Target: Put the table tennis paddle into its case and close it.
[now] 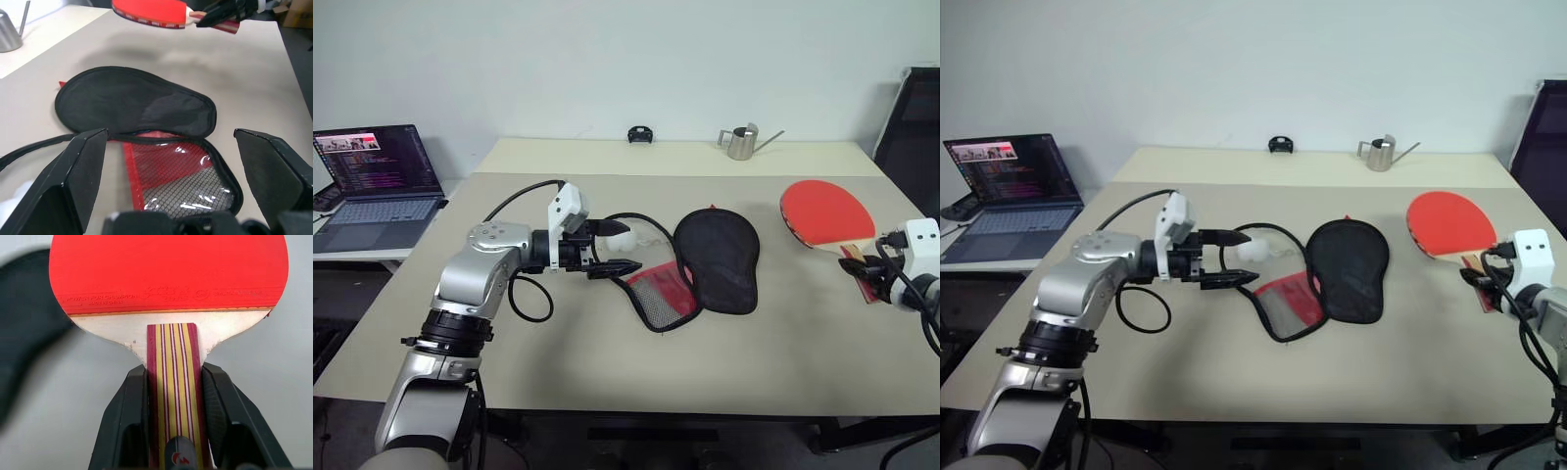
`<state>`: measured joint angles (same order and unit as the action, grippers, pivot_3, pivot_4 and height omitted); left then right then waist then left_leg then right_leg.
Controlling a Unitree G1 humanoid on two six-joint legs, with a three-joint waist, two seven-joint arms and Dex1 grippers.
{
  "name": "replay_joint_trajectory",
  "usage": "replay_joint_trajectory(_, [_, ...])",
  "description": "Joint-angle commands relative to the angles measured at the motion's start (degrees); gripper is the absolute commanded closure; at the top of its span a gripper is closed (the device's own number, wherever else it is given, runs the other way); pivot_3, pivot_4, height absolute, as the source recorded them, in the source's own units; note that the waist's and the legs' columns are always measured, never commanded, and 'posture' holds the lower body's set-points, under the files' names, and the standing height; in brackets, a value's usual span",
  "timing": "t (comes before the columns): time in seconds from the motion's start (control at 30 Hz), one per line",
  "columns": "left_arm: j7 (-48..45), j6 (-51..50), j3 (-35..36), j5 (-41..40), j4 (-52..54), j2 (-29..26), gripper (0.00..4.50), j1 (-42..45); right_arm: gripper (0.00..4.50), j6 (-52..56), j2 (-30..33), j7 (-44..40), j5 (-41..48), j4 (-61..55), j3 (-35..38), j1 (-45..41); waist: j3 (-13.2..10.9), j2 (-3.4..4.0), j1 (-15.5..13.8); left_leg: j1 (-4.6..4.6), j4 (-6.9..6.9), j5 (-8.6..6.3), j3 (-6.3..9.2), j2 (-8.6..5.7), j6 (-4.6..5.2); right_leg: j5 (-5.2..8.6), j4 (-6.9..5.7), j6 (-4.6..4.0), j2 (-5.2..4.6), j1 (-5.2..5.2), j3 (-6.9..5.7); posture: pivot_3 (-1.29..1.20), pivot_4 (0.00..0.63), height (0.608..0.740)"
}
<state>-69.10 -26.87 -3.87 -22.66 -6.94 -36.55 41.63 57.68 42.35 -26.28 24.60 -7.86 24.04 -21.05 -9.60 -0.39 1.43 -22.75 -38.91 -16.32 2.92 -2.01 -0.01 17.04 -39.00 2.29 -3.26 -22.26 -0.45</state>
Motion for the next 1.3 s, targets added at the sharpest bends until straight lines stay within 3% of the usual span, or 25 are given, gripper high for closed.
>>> replay_joint_trajectory(0.03, [1.04, -0.25, 3.02, -1.16, 2.50, -1.46, 0.00, -0.92, 3.40, 7.56, -4.60, 5.41, 4.01, -11.27, -0.63, -4.08, 0.00, 0.00, 0.14, 0.00, 0.01, 0.00, 0.01, 0.00, 0.00, 0.00, -0.02, 0.00, 0.00, -0.03, 0.00, 0.00, 0.150, 0.740])
replay_joint_trajectory(0.27, [2.11, -0.73, 4.49, -1.23, 3.27, -2.68, 0.00, -2.44, 3.40, 17.42, -21.74, 18.19, 3.25, -17.34, -5.28, -10.47, 0.00, 0.01, 0.24, -0.01, 0.03, 0.01, 0.02, 0.02, -0.02, 0.00, -0.04, -0.01, 0.02, -0.08, 0.01, 0.00, 0.150, 0.740])
replay_joint_trajectory(0.53, [3.41, -1.56, 5.29, -1.80, 5.42, -2.94, 0.00, -4.06, 3.40, 15.97, -34.51, 28.10, -1.85, -11.73, -8.19, -14.80, 0.00, 0.01, 0.15, -0.07, 0.03, 0.07, 0.05, -0.10, -0.12, 0.00, -0.04, -0.01, 0.01, -0.16, 0.00, 0.00, 0.150, 0.740])
replay_joint_trajectory(0.73, [4.27, -1.66, 5.36, -2.24, 6.37, -2.91, 0.00, -4.89, 3.40, 12.52, -38.61, 30.83, -5.74, -9.02, -11.81, -12.91, 0.00, 0.01, 0.37, -0.08, 0.08, 0.06, 0.02, -0.09, -0.11, 0.00, -0.07, -0.01, 0.02, -0.26, 0.05, 0.00, 0.150, 0.740])
replay_joint_trajectory(1.3, [4.83, -1.34, 5.13, -2.97, 6.58, -2.66, 0.00, -5.40, 3.40, 6.49, -39.22, 30.41, -11.08, -3.29, -16.41, -9.69, 0.00, 0.01, 0.41, -0.07, 0.10, 0.05, 0.01, -0.11, -0.08, 0.00, -0.09, -0.01, 0.06, -0.28, 0.06, 0.00, 0.150, 0.740])
